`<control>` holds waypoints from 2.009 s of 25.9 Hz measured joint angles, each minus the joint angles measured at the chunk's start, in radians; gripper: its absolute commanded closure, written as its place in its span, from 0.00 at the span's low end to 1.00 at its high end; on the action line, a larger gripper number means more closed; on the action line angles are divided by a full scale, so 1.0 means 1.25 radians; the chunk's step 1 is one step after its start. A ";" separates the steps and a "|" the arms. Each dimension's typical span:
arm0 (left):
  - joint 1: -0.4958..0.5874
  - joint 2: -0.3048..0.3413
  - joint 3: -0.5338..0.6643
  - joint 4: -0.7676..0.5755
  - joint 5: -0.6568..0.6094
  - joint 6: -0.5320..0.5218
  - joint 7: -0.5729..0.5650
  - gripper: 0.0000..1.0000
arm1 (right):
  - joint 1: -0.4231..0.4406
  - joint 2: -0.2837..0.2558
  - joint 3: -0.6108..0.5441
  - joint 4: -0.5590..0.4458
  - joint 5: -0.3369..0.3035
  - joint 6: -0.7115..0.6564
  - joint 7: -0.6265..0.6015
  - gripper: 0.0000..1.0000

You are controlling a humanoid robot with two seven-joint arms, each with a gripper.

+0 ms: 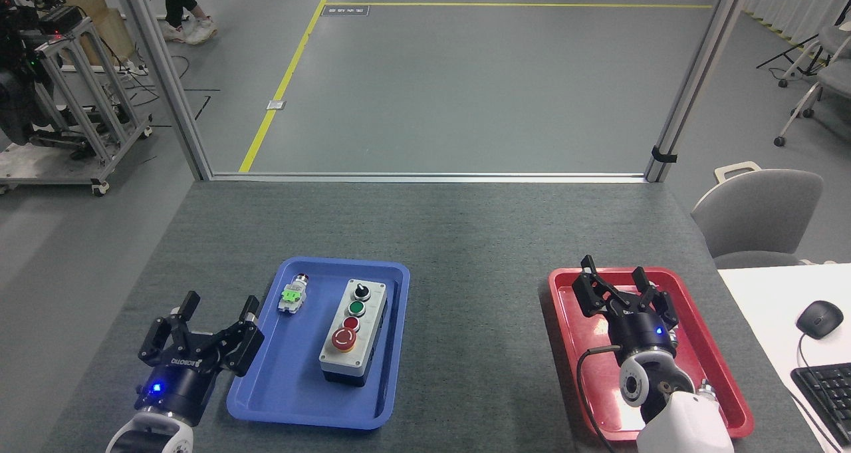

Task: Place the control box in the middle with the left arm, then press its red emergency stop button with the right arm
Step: 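Reach the left gripper toward the grey control box on the blue tray, then close the left gripper around the near end of the control box, then lift and carry the control box with the left gripper to the table middle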

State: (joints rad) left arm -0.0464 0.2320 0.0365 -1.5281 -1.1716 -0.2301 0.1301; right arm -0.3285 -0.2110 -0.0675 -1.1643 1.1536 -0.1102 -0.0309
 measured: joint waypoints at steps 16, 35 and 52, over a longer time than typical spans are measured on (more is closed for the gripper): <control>-0.007 -0.138 -0.170 0.128 -0.255 0.097 0.005 0.01 | 0.001 -0.002 0.000 0.000 0.000 0.000 0.000 0.00; -0.093 -0.191 -0.177 0.317 -0.315 0.154 0.015 0.01 | 0.001 -0.003 -0.001 0.000 0.000 0.000 0.000 0.00; -0.146 -0.193 -0.176 0.371 -0.275 0.134 -0.022 0.01 | 0.002 -0.001 -0.001 0.000 0.000 0.000 0.003 0.00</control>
State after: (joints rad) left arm -0.2290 -0.0094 -0.1841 -1.0643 -1.5150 -0.0622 0.1022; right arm -0.3264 -0.2117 -0.0682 -1.1643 1.1535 -0.1107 -0.0272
